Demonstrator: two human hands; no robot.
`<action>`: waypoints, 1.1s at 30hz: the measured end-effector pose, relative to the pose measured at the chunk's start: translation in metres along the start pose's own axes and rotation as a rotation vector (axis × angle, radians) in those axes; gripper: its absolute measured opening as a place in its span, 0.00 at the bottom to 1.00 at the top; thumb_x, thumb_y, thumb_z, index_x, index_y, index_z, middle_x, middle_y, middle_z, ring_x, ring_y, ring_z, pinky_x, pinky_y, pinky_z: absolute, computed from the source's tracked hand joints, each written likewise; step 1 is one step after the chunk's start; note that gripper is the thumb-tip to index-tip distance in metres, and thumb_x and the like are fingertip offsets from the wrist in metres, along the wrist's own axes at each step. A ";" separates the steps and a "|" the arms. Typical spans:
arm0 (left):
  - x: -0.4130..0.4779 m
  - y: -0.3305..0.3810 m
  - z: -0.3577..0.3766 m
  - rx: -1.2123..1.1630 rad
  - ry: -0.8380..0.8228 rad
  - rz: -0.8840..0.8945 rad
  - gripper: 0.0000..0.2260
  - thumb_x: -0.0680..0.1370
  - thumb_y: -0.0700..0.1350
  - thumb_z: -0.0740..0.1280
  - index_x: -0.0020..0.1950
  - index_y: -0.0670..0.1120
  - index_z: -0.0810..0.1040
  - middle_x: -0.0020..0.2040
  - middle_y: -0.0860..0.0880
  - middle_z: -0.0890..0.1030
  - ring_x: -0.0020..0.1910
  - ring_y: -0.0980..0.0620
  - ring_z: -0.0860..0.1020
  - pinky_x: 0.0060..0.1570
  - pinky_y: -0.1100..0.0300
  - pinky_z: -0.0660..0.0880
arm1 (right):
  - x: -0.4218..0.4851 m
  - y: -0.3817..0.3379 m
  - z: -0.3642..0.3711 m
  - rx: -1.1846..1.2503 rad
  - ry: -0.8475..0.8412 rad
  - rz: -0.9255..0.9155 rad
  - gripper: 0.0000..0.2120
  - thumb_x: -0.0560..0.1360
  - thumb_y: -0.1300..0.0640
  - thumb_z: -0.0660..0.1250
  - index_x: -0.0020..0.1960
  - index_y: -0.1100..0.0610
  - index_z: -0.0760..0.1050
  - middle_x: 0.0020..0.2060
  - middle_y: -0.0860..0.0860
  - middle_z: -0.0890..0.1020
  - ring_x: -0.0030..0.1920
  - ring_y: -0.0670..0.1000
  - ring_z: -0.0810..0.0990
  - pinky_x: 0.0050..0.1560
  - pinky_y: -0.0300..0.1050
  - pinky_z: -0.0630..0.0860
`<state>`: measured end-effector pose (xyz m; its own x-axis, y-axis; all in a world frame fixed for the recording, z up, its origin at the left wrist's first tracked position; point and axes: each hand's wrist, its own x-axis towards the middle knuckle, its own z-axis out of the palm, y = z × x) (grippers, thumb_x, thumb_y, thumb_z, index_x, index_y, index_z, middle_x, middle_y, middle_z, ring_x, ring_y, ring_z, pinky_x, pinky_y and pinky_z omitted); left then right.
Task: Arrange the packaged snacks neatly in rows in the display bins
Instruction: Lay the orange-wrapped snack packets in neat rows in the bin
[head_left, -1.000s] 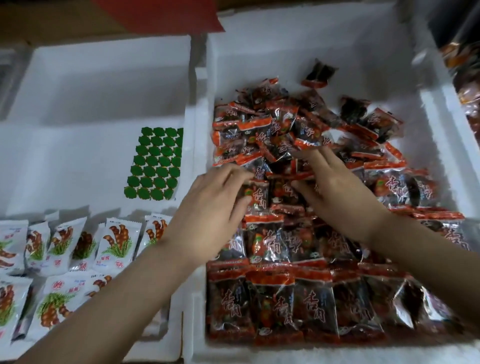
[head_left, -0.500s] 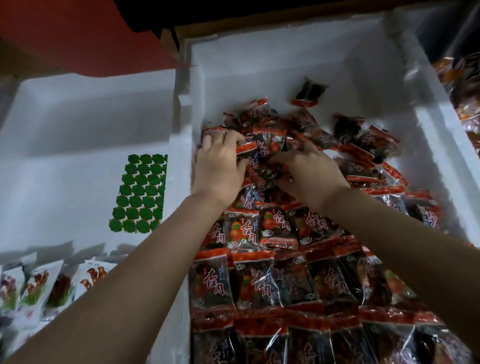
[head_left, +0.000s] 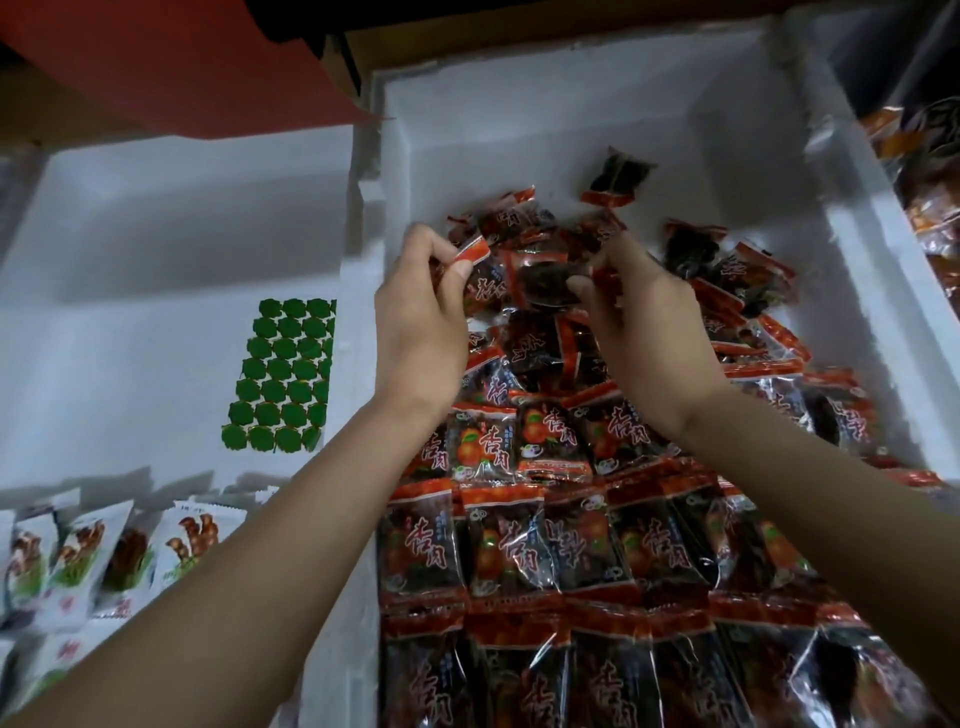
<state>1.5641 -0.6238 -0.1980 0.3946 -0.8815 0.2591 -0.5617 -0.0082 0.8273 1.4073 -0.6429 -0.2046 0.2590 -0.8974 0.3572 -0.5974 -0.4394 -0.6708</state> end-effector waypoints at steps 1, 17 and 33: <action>-0.006 0.005 -0.003 -0.040 0.004 -0.017 0.06 0.81 0.41 0.61 0.44 0.46 0.69 0.43 0.43 0.78 0.44 0.43 0.77 0.40 0.52 0.74 | -0.006 -0.003 -0.003 0.056 0.007 0.020 0.06 0.80 0.57 0.58 0.46 0.56 0.64 0.37 0.50 0.75 0.34 0.46 0.72 0.32 0.41 0.69; -0.090 0.027 -0.027 -0.466 -0.212 -0.480 0.07 0.77 0.43 0.67 0.55 0.47 0.77 0.51 0.46 0.82 0.48 0.53 0.82 0.53 0.55 0.77 | -0.089 -0.042 -0.021 0.577 -0.290 0.182 0.23 0.71 0.47 0.66 0.65 0.47 0.68 0.59 0.41 0.75 0.59 0.39 0.75 0.59 0.39 0.74; -0.133 0.041 -0.036 -0.397 -0.488 -0.247 0.11 0.79 0.44 0.63 0.43 0.57 0.82 0.36 0.55 0.78 0.40 0.61 0.74 0.46 0.69 0.72 | -0.108 -0.033 -0.048 0.732 -0.029 0.470 0.33 0.59 0.55 0.75 0.62 0.52 0.68 0.49 0.46 0.80 0.50 0.45 0.81 0.51 0.42 0.79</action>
<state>1.5143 -0.4901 -0.1806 0.0510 -0.9890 -0.1386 -0.1508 -0.1448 0.9779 1.3625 -0.5299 -0.1902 0.1335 -0.9884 -0.0721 -0.0114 0.0712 -0.9974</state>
